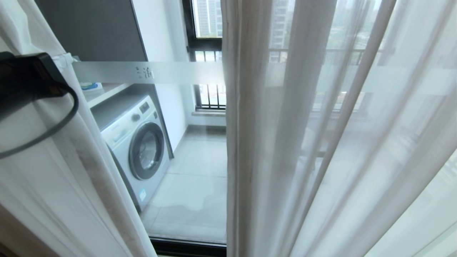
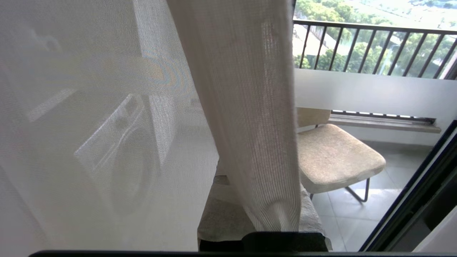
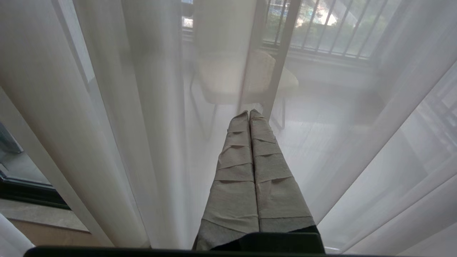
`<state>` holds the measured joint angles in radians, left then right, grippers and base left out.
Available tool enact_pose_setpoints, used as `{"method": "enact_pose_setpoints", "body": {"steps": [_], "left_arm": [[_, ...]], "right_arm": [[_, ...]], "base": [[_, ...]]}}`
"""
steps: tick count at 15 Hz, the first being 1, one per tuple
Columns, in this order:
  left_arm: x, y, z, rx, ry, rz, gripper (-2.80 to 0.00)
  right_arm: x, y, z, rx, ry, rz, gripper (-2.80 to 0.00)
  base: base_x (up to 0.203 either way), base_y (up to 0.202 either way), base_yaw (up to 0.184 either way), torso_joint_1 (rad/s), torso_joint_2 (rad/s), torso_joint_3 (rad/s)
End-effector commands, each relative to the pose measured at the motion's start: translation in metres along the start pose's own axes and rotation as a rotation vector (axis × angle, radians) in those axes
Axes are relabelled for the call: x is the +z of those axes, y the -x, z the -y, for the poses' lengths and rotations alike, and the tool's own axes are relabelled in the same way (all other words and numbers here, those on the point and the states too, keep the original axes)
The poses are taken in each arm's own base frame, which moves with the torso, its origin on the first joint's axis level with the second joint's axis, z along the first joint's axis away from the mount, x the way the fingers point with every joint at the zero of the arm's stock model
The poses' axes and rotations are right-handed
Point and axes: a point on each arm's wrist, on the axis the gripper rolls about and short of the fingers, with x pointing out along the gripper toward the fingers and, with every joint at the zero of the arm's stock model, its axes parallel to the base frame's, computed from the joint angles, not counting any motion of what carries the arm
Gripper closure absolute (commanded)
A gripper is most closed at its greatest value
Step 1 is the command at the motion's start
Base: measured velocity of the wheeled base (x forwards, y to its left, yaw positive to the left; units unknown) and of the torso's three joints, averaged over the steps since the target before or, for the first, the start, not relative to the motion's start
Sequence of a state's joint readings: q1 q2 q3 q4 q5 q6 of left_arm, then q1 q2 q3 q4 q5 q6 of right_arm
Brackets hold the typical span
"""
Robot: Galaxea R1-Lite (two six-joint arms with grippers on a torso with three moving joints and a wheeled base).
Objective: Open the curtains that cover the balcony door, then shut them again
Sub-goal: Close the inner curtains on both sides
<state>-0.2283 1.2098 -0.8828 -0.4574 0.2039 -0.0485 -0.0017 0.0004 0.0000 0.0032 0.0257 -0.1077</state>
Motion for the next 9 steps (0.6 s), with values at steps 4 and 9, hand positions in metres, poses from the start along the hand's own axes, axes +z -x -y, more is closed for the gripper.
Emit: {"method": "enact_pose_setpoints", "body": {"steps": [4, 9], "left_arm": [[0.0009, 0.0017, -0.0023, 0.012, 0.002, 0.007, 0.0], [-0.0034, 0.0082, -0.0032, 0.007, -0.001, -0.002, 0.0]], "right_arm": [[0.0, 0.0, 0.0, 0.0, 0.001, 0.001, 0.0], [0.0, 0.0, 0.0, 0.0, 0.001, 0.001, 0.0]], "base": [[0.0, -0.194, 0.002, 0.003, 0.0, 0.001], [0.0, -0.192, 0.002, 0.003, 0.0, 0.002]]}}
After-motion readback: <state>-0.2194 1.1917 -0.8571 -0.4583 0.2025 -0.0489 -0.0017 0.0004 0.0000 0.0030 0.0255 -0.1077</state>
